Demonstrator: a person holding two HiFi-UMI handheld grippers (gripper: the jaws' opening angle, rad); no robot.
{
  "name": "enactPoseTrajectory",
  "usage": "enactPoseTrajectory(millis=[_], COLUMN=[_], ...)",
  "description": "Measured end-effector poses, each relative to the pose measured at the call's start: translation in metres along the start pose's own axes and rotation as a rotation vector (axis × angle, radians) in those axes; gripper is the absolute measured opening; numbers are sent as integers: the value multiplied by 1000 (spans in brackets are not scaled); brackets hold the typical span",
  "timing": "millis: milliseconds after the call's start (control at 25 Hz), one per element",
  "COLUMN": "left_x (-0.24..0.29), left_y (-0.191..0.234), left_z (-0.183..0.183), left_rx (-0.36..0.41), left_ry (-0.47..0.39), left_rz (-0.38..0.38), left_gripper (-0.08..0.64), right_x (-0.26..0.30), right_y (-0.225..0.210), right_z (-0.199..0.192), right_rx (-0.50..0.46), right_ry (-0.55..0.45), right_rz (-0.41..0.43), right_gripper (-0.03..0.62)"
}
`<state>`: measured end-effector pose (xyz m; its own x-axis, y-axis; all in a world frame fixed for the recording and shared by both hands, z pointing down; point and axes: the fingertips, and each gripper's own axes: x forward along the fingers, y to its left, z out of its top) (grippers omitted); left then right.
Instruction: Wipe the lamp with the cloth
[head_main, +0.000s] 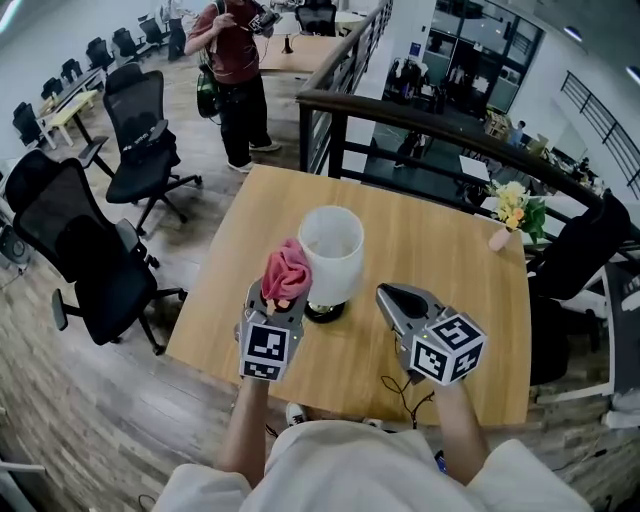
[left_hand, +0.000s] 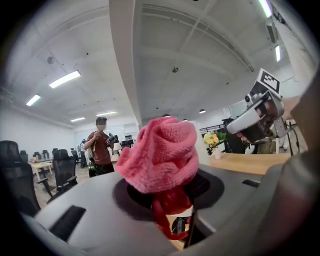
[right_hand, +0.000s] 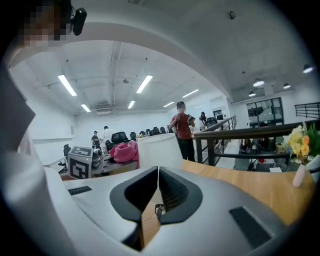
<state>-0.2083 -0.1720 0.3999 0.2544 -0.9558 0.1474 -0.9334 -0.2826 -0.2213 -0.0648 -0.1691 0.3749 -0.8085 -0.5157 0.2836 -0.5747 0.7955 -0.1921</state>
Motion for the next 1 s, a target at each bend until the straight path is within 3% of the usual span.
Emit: enactPoseTrajectory(millis=[200,440,720,840,1000], left_x=[-1,-1,-14,-30,-40], left_y=[0,-6,-11,-12,-10], left_z=[-23,-55,-81,-61,-4], left_rx=[-155,-226,-228,-203,-123], left_ry=[3,55,152,127,32], left_rz=[-11,-7,34,54,71], left_gripper=[178,178,178,178,179], right_x=[-2,-6,-13,-19,-30], right_y=[7,4,-12,-20,-31], right_z=[-23,-36,-37,-36,-30], right_rx=[45,47,54,46,47], right_ry=[48,69,68,65,50], right_rz=[16,10,-8,-24,-31], right_gripper=[17,11,5,5,5])
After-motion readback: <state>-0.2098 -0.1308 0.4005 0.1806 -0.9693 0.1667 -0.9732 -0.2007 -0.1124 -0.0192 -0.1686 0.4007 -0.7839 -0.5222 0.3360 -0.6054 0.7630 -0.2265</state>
